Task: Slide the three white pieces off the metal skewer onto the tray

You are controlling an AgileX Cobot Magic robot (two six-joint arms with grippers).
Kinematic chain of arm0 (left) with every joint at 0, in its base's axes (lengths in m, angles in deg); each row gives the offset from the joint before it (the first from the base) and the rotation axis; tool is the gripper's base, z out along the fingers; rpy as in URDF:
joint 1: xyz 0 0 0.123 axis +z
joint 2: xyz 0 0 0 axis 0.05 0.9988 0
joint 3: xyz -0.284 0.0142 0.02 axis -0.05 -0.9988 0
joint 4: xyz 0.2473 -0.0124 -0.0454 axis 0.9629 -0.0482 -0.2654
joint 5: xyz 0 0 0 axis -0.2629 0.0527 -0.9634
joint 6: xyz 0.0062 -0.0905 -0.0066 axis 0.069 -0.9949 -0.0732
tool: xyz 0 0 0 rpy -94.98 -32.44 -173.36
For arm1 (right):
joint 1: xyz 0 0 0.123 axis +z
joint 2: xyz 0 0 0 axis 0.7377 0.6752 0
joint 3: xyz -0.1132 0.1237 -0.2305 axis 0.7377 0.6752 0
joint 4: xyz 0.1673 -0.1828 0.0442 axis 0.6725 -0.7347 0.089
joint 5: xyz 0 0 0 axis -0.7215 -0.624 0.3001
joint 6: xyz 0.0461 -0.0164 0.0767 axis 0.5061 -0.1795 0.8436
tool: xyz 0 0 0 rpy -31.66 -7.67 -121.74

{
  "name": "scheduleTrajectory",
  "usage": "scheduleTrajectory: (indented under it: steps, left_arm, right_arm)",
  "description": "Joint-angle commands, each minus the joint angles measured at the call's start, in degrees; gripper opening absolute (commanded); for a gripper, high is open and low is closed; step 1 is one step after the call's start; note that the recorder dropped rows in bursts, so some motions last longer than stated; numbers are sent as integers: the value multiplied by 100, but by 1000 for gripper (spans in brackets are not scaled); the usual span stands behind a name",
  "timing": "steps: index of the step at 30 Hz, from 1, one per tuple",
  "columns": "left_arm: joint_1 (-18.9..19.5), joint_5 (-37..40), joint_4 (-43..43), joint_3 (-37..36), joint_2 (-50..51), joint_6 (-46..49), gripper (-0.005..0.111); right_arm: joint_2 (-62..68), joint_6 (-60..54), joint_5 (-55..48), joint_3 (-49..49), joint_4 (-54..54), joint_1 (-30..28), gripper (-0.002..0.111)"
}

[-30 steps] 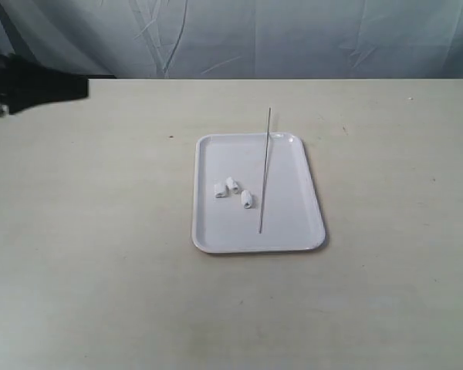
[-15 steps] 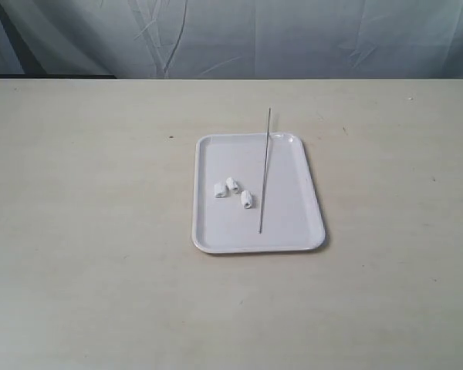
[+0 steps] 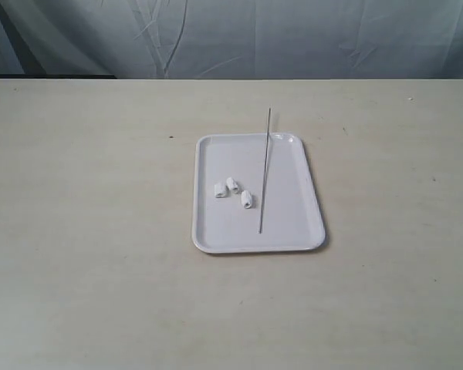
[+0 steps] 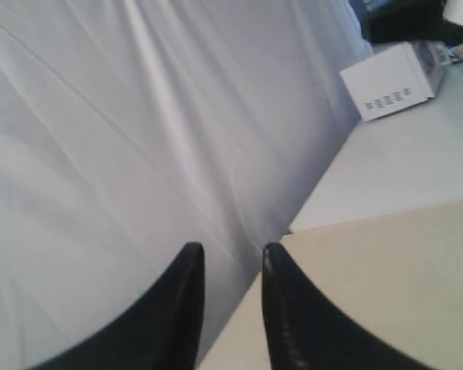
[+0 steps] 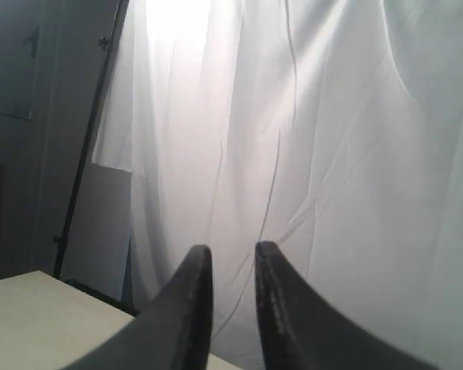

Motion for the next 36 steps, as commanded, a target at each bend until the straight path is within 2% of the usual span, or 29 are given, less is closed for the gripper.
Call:
scheduleTrajectory:
  steps: [1,8,14,18,24,27,30,33,36]
  left_arm:
    - [-100,1270,26,-375,-139,306,27]
    - [-100,2919,26,-1781,-139,266,27]
    - [-100,3093,26,-2461,-139,272,27]
    - [-100,3078,26,-2524,-139,272,27]
    - [-100,3078,26,-2525,-139,272,27]
    - [-100,3105,-454,-2525,-139,272,27]
    - [-100,3366,-564,-2525,-139,283,27]
    - [-100,4087,-1100,-2525,-139,298,26]
    - [-100,5377,-2525,-2525,-139,660,26]
  right_arm:
    - [-283,24,1283,1476,-82,-20,20]
    - [88,-62,3178,3127,-196,-20,20]
    - [127,-62,2380,3467,363,-20,20]
    - [127,-62,1972,3467,387,-20,20]
    - [127,-62,1954,3467,387,-20,20]
    - [127,-62,1954,3467,387,-20,20]
    - [85,-38,1955,3467,387,-20,20]
    - [-75,-66,1941,3467,326,-221,20]
    - [-291,-99,1966,3467,240,-771,20]
